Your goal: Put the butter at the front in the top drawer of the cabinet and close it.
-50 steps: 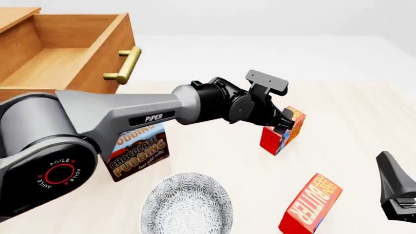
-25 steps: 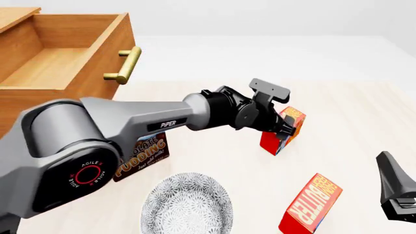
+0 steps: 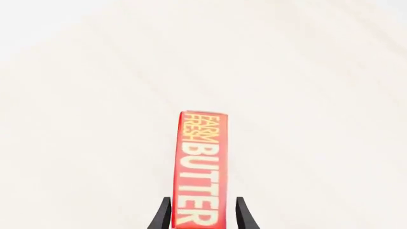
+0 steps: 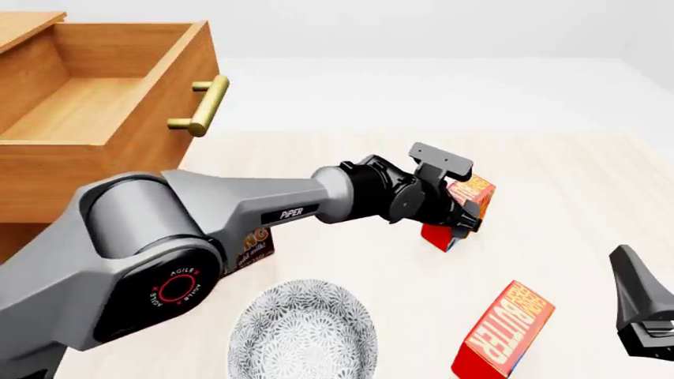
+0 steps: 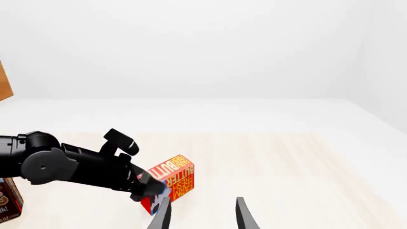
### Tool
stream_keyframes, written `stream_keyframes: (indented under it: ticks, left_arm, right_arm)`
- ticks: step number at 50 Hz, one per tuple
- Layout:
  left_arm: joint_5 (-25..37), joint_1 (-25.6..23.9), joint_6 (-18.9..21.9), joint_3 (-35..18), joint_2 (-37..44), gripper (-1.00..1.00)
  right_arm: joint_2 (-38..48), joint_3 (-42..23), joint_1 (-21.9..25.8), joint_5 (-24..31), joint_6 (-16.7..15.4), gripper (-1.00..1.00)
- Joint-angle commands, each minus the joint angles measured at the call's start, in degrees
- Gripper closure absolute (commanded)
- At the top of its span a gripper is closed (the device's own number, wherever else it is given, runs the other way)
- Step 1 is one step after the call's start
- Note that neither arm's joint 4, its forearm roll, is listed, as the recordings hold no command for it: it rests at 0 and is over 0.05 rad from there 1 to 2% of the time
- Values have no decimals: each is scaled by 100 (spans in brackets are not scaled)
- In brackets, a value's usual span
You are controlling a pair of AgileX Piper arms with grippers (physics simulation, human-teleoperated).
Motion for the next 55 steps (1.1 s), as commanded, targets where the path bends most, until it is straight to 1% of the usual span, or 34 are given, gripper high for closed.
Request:
stream_keyframes:
  ticks: [1, 17, 22, 28, 29, 35, 44, 51, 55]
  left_arm:
    - [31, 0, -62, -252, 314, -100]
    - [130, 89, -96, -549, 696, -100]
    - [190, 71, -113, -672, 821, -100]
    - [175, 6, -135, -683, 798, -100]
    - [177, 4, -126, -689, 794, 100]
    - [92, -38, -158, -563, 646, 100]
    - [151, -47, -74, -357, 257, 100]
    - [146, -46, -15, 54, -356, 100]
    - [149, -67, 3, 187, -561, 100]
  right_arm:
    - [-14, 5, -1, 9, 0, -100]
    - [-14, 5, 1, 9, 0, -100]
    - [-13, 5, 0, 9, 1, -100]
    - [-14, 5, 0, 9, 1, -100]
    - [-14, 5, -1, 9, 1, -100]
    - [-13, 5, -1, 9, 2, -100]
    - [-15, 5, 0, 9, 1, -100]
    - [-14, 5, -2, 9, 1, -100]
    - [-14, 5, 0, 9, 0, -100]
